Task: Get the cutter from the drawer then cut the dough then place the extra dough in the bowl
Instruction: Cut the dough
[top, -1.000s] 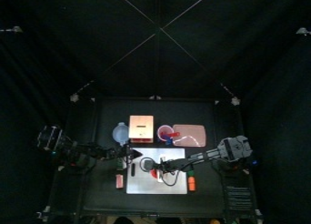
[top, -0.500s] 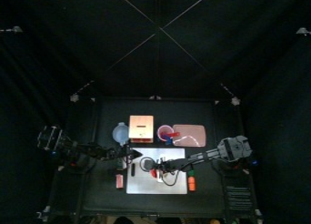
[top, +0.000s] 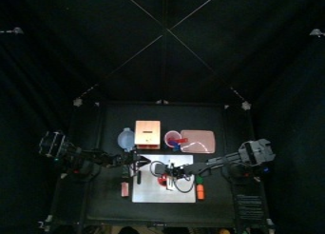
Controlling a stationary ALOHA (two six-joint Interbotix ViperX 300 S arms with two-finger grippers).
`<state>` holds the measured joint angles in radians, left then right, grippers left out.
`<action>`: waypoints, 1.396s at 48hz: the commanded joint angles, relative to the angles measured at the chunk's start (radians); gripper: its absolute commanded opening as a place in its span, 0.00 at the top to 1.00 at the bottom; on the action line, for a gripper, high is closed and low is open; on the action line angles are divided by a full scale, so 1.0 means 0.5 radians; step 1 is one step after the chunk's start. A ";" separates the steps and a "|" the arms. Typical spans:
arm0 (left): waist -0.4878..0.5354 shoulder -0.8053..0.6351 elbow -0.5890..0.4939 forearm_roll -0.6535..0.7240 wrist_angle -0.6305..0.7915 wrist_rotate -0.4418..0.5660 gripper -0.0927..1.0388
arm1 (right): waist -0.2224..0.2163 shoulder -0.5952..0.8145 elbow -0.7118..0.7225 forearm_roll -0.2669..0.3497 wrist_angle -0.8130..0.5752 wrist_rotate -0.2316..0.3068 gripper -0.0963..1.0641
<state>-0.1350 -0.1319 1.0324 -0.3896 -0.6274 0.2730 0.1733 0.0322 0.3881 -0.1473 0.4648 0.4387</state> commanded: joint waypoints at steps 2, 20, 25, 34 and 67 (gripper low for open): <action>-0.052 0.028 -0.086 0.000 -0.015 0.000 0.43 | 0.000 -0.252 0.270 -0.098 -0.472 0.037 0.13; -0.227 0.227 -0.252 -0.012 -0.114 -0.009 0.34 | -0.104 -0.331 0.819 -0.313 -1.365 -0.003 0.14; -0.295 0.322 -0.322 -0.046 -0.156 -0.012 0.24 | -0.150 -0.344 0.939 -0.310 -1.598 -0.034 0.14; -0.387 0.506 -0.439 -0.190 -0.209 -0.009 0.15 | -0.150 -0.347 1.114 -0.193 -1.951 -0.184 0.14; -0.380 0.626 -0.436 -0.285 -0.221 0.006 0.16 | 0.141 -0.040 1.095 0.874 -2.191 -0.905 0.14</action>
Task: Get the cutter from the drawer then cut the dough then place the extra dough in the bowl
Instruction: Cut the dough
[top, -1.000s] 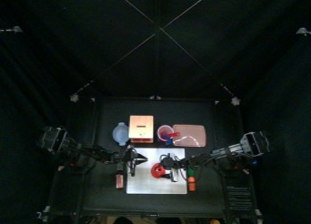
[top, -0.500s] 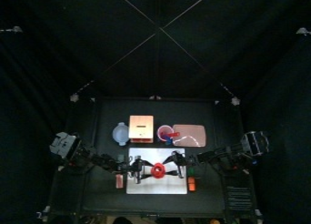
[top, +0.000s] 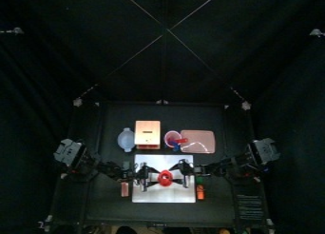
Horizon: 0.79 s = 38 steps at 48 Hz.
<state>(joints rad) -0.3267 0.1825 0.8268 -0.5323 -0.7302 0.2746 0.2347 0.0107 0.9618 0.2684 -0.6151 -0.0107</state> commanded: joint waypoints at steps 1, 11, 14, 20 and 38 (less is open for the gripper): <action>0.006 0.003 -0.028 0.003 -0.018 0.003 0.16 | 0.021 0.006 -0.055 0.046 -0.034 -0.003 0.14; 0.012 0.058 -0.080 0.000 0.003 0.006 0.16 | 0.025 0.031 -0.064 0.083 -0.037 -0.003 0.14; 0.031 0.077 -0.095 0.000 0.006 0.006 0.16 | 0.021 0.049 -0.071 0.083 -0.034 -0.003 0.14; 0.058 0.110 -0.126 0.006 0.012 0.006 0.16 | 0.015 0.077 -0.077 0.083 -0.037 0.003 0.14; 0.080 0.129 -0.138 0.003 0.061 0.006 0.16 | 0.012 0.135 -0.107 0.086 -0.037 0.015 0.14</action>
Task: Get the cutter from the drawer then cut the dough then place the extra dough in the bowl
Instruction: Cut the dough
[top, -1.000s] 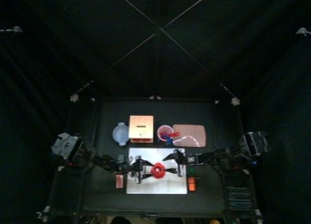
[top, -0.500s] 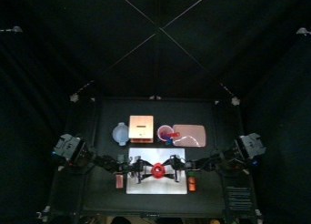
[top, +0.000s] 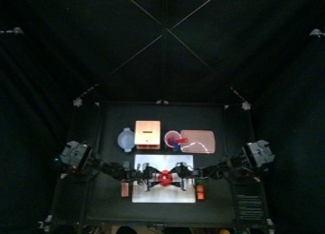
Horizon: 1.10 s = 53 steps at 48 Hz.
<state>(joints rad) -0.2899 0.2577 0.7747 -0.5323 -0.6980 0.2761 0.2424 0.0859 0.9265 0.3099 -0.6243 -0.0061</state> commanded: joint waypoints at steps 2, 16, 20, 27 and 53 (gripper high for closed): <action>0.006 -0.021 -0.031 0.000 0.003 0.000 0.16 | -0.003 -0.012 -0.040 0.006 -0.015 0.006 0.14; 0.006 -0.028 -0.037 0.006 0.034 0.003 0.17 | -0.003 -0.009 -0.040 0.040 -0.018 0.006 0.18; 0.006 -0.031 -0.040 0.006 0.034 0.006 0.17 | -0.003 -0.009 -0.040 0.040 -0.015 0.006 0.23; 0.009 -0.034 -0.043 0.006 0.034 0.006 0.17 | -0.003 -0.006 -0.040 0.031 -0.009 0.003 0.32; 0.006 -0.043 -0.046 0.009 0.101 0.000 0.34 | -0.003 0.025 -0.046 0.025 0.018 -0.003 0.36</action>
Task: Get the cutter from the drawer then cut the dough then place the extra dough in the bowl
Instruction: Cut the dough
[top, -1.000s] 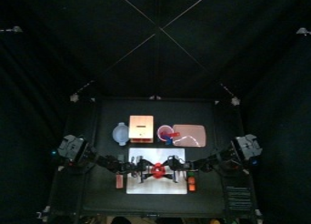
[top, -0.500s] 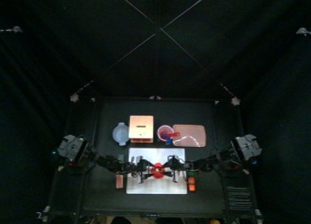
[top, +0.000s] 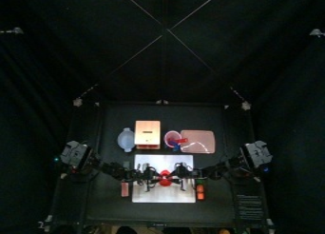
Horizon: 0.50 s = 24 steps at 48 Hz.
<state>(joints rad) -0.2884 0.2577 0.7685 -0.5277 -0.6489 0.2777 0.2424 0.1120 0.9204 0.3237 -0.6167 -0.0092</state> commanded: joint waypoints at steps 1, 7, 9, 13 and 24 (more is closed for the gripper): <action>0.003 -0.043 -0.037 0.000 0.003 -0.003 0.34 | -0.003 -0.028 -0.031 -0.003 0.006 0.003 0.36; 0.003 -0.043 -0.037 0.003 0.003 0.000 0.35 | -0.003 -0.025 -0.034 -0.003 0.021 0.009 0.40; 0.003 -0.043 -0.037 0.006 0.006 0.003 0.37 | -0.003 -0.025 -0.034 -0.006 0.028 0.006 0.42; 0.006 -0.043 -0.037 0.006 0.006 0.003 0.40 | -0.003 -0.025 -0.037 -0.006 0.034 0.003 0.44; 0.000 -0.040 -0.037 0.012 0.095 0.003 0.48 | -0.003 -0.009 -0.046 -0.006 0.071 -0.006 0.46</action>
<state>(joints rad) -0.2853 0.2562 0.7685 -0.5277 -0.6197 0.2807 0.2424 0.1166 0.9127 0.3206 -0.5860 -0.0123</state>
